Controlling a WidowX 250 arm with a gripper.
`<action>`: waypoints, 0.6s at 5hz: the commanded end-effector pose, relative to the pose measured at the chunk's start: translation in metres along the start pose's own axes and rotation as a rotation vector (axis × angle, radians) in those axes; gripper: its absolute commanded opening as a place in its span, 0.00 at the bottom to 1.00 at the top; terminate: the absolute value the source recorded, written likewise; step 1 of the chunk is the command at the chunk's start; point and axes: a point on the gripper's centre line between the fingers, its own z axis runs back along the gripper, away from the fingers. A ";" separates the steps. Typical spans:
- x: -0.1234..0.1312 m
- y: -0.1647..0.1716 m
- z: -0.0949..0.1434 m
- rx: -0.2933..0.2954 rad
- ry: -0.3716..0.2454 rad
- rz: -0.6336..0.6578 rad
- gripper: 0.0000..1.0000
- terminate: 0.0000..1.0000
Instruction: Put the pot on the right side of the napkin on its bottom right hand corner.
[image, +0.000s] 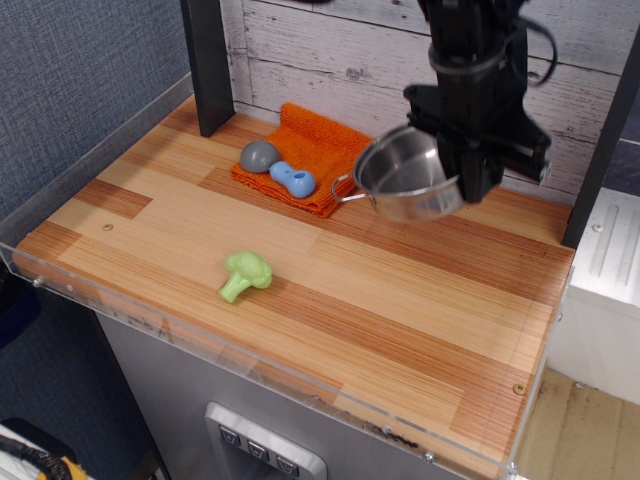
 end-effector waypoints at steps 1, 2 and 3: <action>-0.030 -0.017 -0.010 -0.023 0.056 -0.111 0.00 0.00; -0.041 -0.019 -0.022 -0.025 0.080 -0.093 0.00 0.00; -0.041 -0.017 -0.020 0.038 0.068 0.010 1.00 0.00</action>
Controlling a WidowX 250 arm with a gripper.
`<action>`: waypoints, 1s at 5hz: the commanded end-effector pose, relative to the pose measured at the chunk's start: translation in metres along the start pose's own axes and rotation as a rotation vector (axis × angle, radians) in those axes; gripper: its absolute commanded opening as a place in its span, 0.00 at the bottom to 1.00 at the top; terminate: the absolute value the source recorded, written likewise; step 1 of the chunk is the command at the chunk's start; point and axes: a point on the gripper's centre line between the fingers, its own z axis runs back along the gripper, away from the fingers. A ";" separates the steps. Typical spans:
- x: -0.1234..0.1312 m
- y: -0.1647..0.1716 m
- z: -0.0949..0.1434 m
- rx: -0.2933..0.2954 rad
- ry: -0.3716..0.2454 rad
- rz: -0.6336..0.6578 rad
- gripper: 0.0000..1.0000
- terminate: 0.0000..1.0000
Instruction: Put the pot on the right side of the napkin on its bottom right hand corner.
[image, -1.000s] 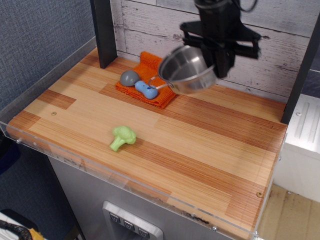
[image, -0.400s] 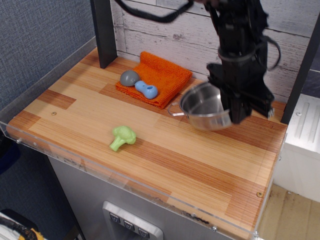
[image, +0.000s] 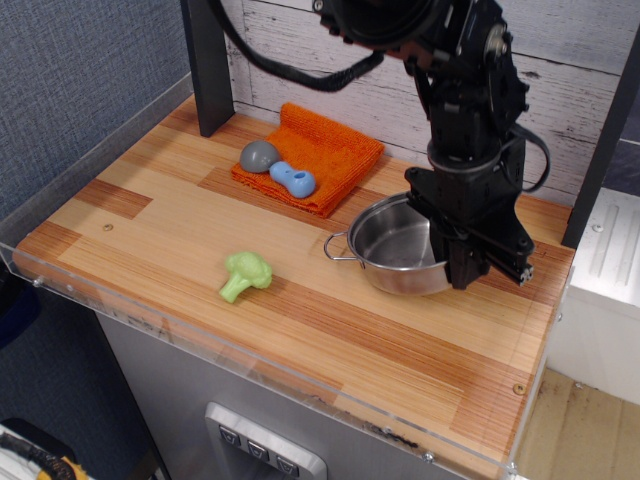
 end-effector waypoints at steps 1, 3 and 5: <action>-0.004 0.002 0.017 0.068 -0.040 0.140 1.00 0.00; -0.001 0.005 0.023 0.077 -0.049 0.163 1.00 0.00; 0.004 0.009 0.042 0.039 -0.052 0.207 1.00 0.00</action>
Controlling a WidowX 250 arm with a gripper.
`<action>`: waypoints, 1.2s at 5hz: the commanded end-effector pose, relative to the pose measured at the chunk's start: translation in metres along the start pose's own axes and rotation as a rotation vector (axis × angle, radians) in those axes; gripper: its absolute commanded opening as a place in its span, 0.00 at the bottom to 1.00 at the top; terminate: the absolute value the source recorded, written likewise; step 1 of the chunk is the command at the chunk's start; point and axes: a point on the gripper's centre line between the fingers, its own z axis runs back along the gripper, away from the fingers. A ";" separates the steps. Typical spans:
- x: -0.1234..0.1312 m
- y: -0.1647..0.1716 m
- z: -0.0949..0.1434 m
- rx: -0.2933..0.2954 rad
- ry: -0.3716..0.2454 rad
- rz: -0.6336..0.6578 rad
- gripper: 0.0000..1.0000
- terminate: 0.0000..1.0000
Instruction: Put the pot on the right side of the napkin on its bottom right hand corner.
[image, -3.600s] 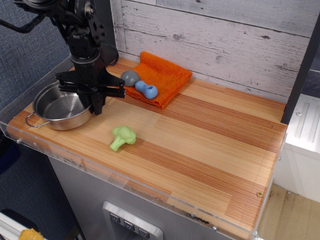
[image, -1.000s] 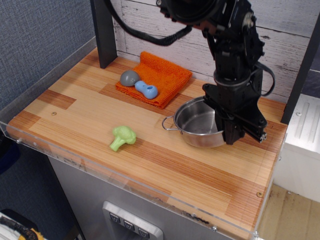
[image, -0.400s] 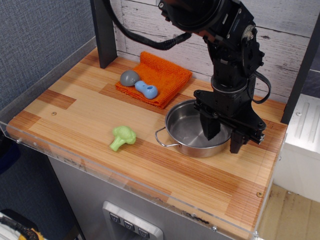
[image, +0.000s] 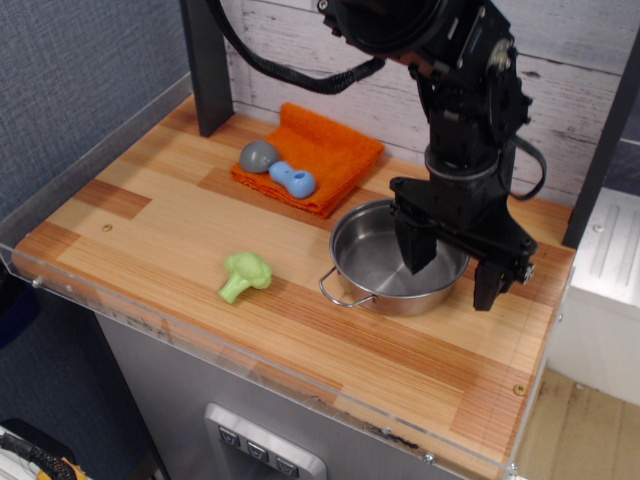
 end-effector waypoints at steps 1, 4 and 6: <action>0.014 0.010 0.066 -0.037 -0.076 0.051 1.00 0.00; 0.009 0.020 0.130 -0.004 -0.211 0.091 1.00 0.00; 0.009 0.020 0.130 -0.004 -0.211 0.091 1.00 1.00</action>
